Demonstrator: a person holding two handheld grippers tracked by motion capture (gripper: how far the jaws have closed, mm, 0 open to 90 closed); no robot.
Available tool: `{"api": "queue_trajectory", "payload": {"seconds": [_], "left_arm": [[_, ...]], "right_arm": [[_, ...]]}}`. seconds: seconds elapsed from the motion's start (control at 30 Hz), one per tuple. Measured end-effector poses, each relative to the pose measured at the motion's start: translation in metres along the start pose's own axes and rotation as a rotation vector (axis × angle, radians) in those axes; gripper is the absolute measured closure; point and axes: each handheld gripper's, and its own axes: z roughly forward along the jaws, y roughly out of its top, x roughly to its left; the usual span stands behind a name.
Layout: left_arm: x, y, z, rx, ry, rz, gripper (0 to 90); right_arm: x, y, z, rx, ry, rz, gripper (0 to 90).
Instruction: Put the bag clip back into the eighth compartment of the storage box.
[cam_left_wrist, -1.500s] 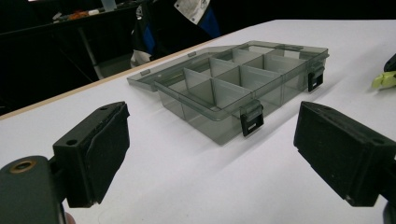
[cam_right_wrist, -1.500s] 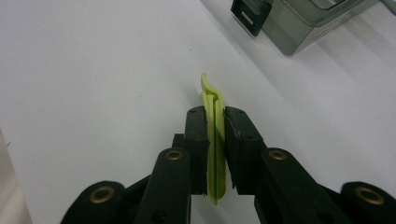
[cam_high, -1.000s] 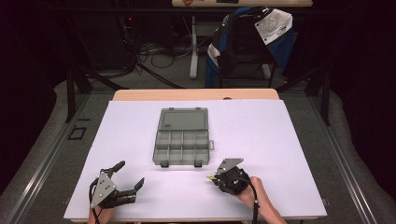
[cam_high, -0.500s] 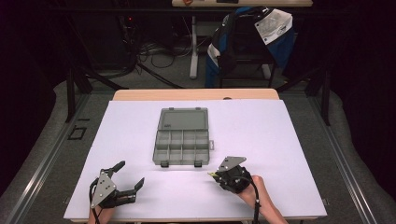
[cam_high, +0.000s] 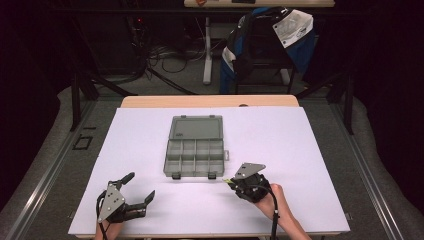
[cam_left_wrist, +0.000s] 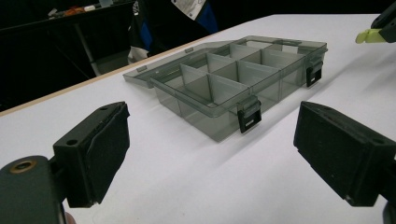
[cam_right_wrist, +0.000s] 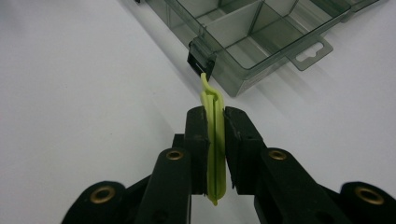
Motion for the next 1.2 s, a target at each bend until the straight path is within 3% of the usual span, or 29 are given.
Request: {"api": "queue_trajectory", "payload": {"seconds": [1.2], "left_arm": [[0.0, 0.0, 0.0, 0.004, 0.003, -0.011, 11.1]], "right_arm": [[-0.007, 0.03, 0.009, -0.045, -0.007, -0.021, 80.2]]}}
